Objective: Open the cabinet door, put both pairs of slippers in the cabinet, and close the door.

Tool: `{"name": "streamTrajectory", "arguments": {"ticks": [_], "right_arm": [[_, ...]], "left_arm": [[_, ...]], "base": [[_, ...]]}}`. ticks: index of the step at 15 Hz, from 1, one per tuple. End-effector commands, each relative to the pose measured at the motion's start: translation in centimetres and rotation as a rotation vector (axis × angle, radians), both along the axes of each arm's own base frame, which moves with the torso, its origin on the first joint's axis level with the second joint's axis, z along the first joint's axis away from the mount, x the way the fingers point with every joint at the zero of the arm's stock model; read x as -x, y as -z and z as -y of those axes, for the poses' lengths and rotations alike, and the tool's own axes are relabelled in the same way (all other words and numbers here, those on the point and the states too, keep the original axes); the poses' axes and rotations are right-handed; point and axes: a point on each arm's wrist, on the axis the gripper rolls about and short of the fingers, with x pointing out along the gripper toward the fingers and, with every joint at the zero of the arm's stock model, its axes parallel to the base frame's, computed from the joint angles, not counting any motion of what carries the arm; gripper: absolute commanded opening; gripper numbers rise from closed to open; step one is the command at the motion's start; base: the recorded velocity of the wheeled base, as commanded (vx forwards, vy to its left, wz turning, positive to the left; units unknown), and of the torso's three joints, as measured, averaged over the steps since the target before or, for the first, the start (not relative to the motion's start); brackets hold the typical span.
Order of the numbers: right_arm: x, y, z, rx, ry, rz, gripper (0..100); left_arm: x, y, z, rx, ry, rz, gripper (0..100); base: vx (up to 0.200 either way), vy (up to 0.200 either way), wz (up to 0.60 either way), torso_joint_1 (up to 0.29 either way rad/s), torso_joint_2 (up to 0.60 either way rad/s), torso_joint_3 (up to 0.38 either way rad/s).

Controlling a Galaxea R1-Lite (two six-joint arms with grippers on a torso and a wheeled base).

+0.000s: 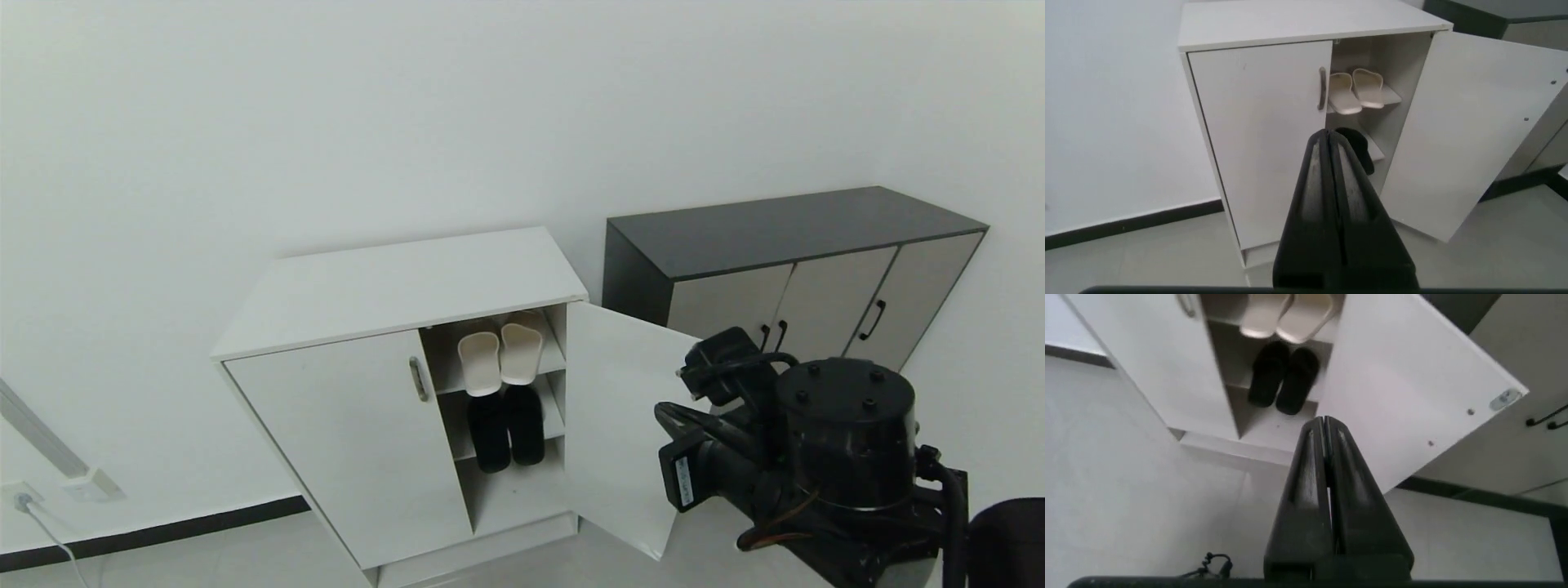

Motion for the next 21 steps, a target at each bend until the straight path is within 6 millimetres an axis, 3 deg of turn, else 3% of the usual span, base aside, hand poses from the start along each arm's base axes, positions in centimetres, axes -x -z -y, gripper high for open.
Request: {"name": "streamTrajectory", "arguments": {"ticks": [1,3,7,11,17,21], "right_arm": [[-3.8,-1.1,0.7,-0.033,0.108,0.036,0],[-7.7,-2.5,1.9,-0.049,0.206,0.054,0],[-12.9,-4.4,3.5,-0.065,0.234,0.027,0],[-18.6,-3.2,4.5,-0.077,0.286,0.019,0],[-22.9,0.1,5.3,-0.063,0.323,-0.011,0],[-24.3,2.2,6.4,-0.055,0.316,-0.051,0]], "left_arm": [[0.0,0.0,0.0,0.000,-0.001,0.000,0],[0.0,0.0,0.0,0.000,-0.001,0.000,0],[0.0,0.0,0.0,0.002,-0.001,0.000,0],[0.0,0.0,0.0,0.002,-0.002,0.000,0],[0.0,0.0,0.0,0.003,-0.002,0.000,0],[0.0,0.0,0.0,0.003,-0.002,0.000,0]], "base": [[0.000,0.000,0.00,0.000,0.00,0.000],[0.000,0.000,0.00,0.000,0.00,0.000],[0.000,0.000,0.00,0.000,0.00,0.000],[0.000,0.000,0.00,0.000,0.00,0.000],[0.000,0.000,0.00,0.000,0.00,0.000],[0.000,0.000,0.00,0.000,0.00,0.000]]}}
